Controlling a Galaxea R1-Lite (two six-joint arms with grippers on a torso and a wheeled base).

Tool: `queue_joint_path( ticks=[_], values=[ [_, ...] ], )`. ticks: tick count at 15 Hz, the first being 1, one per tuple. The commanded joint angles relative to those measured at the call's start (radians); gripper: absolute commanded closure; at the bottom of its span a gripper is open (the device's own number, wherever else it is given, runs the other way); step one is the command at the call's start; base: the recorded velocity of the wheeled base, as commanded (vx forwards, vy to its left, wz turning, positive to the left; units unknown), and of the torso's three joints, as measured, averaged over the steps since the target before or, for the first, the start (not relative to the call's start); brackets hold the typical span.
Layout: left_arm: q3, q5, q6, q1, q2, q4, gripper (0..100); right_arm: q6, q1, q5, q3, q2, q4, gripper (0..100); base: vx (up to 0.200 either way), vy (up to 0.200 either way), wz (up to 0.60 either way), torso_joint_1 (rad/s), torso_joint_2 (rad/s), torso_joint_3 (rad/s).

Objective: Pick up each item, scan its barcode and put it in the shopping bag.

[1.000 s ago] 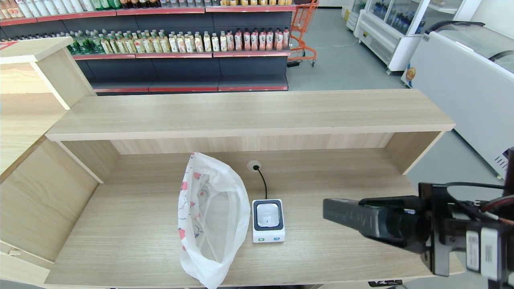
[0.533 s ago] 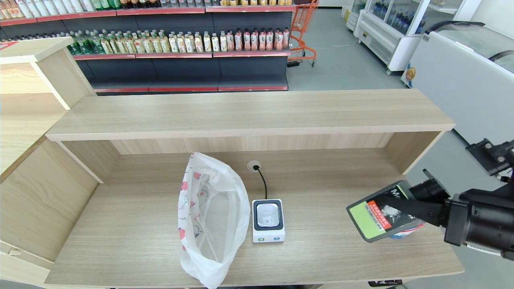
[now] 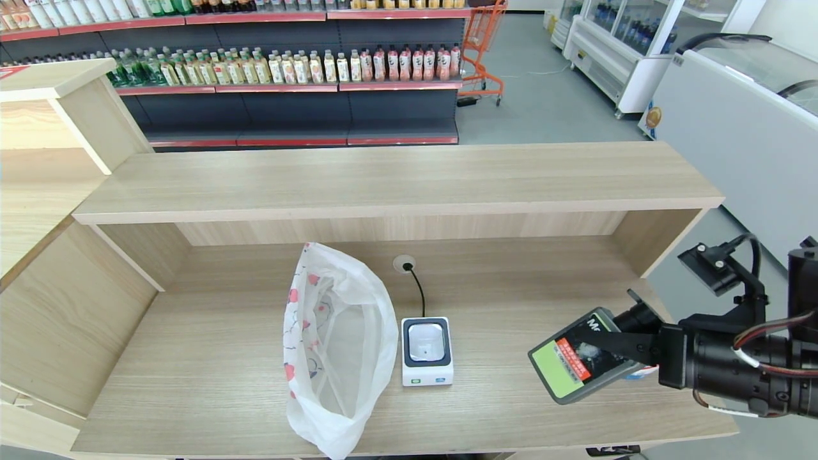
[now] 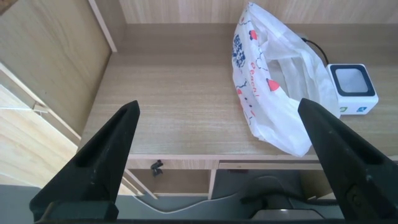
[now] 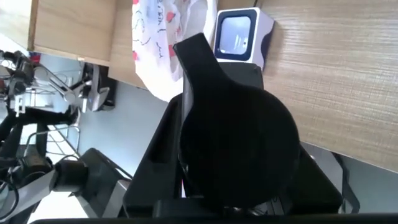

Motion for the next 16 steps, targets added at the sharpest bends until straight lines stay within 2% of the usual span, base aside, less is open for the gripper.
queue_joint_path(
  ticks=[1,2,9,10,11,13,16],
  values=[
    [0.000,0.000,-0.001,0.000,0.000,0.000,0,0.000,0.001,0.001,0.001,0.023,0.001,100,0.000,0.000,0.00,0.000,0.00,0.000],
    [0.000,0.000,0.001,0.000,0.000,0.000,0,0.000,0.001,0.001,-0.001,0.028,0.001,100,0.000,0.000,0.00,0.000,0.00,0.000],
    [0.000,0.000,-0.002,0.000,0.000,0.000,0,-0.022,0.003,-0.013,-0.028,0.104,-0.001,100,0.000,0.200,0.00,0.001,0.00,0.002],
    [0.000,0.000,-0.002,0.000,0.000,0.000,0,-0.040,0.001,-0.029,-0.038,0.124,-0.001,100,0.000,0.000,0.00,0.000,0.00,0.000],
    [0.000,0.000,-0.002,0.000,0.000,0.000,0,-0.077,-0.002,-0.104,-0.056,0.189,-0.001,100,0.000,0.000,0.00,0.000,0.00,0.000],
    [0.000,0.000,-0.002,0.000,0.000,0.000,0,-0.092,-0.002,-0.190,-0.099,0.294,-0.006,100,0.000,0.000,0.00,0.000,0.00,0.000],
    [0.000,0.000,-0.002,0.000,0.000,0.000,0,-0.094,0.007,-0.191,-0.119,0.417,-0.110,100,0.000,0.000,0.00,0.000,0.00,0.000]
  ],
)
